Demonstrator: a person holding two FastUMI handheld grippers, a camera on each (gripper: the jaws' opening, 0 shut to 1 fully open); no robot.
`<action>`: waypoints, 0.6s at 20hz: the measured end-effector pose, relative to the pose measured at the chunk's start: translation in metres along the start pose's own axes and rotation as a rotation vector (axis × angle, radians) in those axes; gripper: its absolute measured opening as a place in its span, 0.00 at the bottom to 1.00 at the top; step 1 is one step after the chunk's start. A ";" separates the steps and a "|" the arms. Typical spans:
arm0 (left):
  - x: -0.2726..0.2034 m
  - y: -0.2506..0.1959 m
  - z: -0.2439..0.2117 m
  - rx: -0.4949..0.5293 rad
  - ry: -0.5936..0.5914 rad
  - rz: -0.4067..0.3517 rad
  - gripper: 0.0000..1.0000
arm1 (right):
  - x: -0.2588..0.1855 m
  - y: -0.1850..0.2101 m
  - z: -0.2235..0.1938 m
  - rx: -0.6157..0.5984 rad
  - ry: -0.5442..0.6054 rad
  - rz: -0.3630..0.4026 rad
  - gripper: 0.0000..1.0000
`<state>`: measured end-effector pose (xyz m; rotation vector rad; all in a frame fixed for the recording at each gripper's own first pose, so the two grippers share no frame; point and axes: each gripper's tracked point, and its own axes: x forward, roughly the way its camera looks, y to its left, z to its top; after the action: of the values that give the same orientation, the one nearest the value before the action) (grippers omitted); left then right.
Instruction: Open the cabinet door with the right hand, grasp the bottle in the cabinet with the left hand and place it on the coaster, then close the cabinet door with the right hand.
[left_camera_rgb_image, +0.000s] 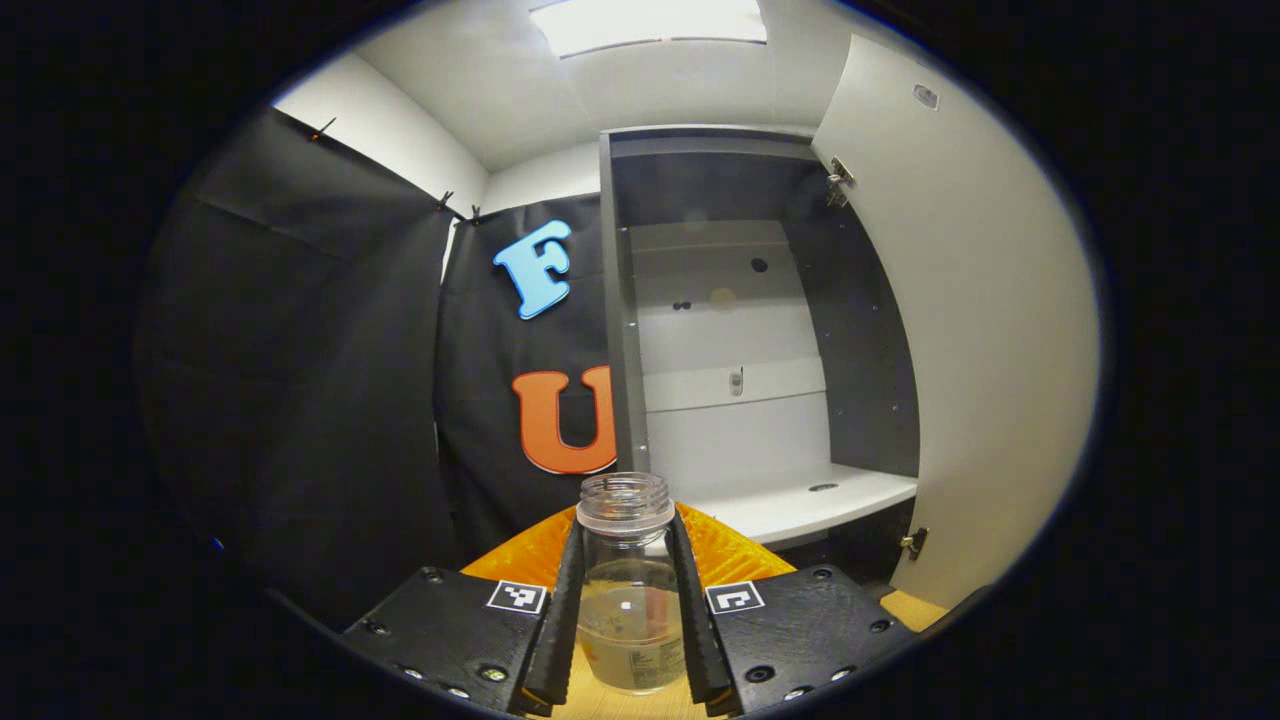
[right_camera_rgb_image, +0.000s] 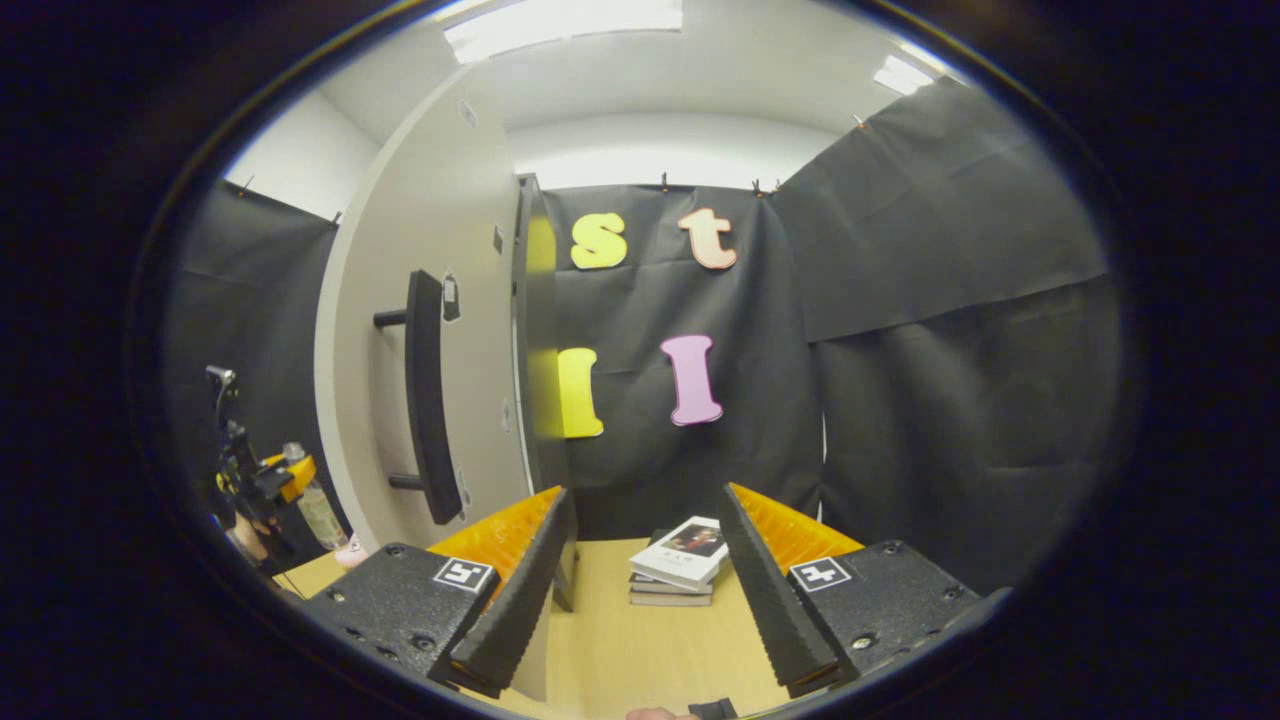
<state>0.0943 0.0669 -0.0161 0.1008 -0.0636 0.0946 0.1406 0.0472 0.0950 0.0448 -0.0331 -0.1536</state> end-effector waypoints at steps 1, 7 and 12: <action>-0.010 0.006 -0.015 -0.001 0.005 0.024 0.43 | 0.001 0.000 0.003 0.003 -0.009 -0.004 0.93; -0.059 0.048 -0.096 0.000 0.015 0.195 0.43 | 0.002 -0.006 0.019 -0.045 -0.042 -0.054 0.93; -0.073 0.061 -0.168 0.032 0.075 0.284 0.43 | -0.008 -0.004 0.035 -0.058 -0.064 -0.089 0.93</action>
<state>0.0255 0.1385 -0.1816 0.1201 -0.0013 0.3834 0.1312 0.0428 0.1293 -0.0164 -0.0911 -0.2448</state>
